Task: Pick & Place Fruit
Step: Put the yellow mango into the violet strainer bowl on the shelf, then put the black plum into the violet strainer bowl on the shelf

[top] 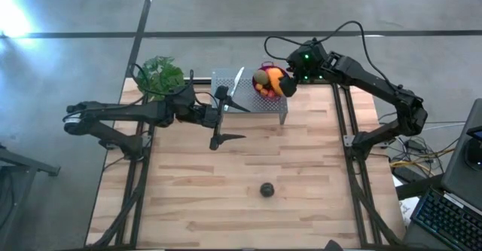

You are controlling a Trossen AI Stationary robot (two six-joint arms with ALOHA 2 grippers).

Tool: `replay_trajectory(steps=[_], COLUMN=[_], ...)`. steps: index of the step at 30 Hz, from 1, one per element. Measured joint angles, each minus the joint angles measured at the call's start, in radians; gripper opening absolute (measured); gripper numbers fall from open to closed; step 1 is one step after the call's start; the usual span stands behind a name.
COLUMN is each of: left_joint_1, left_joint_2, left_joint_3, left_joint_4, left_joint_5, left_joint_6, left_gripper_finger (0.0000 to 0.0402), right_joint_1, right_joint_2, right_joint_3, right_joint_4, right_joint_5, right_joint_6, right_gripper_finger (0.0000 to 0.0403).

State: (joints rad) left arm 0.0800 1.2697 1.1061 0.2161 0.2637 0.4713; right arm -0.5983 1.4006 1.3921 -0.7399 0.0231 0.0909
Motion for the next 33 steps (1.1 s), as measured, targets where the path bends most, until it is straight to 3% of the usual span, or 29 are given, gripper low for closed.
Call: replay_trajectory(steps=[10, 17, 29, 33], left_joint_1=[0.0, -0.003, -0.003, -0.003], left_joint_2=[0.0, 0.0, 0.0, 0.0], left_joint_3=[0.0, 0.0, -0.001, -0.001], left_joint_4=[-0.003, -0.034, -0.13, -0.131], left_joint_5=[0.0, 0.006, 0.003, -0.001], left_joint_6=[-0.004, -0.056, -0.05, -0.05], left_gripper_finger=[0.0365, 0.0365, 0.0365, 0.0365], right_joint_1=[0.001, 0.057, 0.405, 0.555], right_joint_2=[0.0, -0.002, -0.024, -0.024], right_joint_3=[0.034, 0.121, 0.143, 0.143], right_joint_4=[-0.013, -0.059, -0.218, -0.228], right_joint_5=[-0.006, -0.136, -0.118, -0.01], right_joint_6=[-0.053, -0.13, -0.124, -0.065], right_gripper_finger=[0.0259, 0.0237, 0.0198, 0.0207])
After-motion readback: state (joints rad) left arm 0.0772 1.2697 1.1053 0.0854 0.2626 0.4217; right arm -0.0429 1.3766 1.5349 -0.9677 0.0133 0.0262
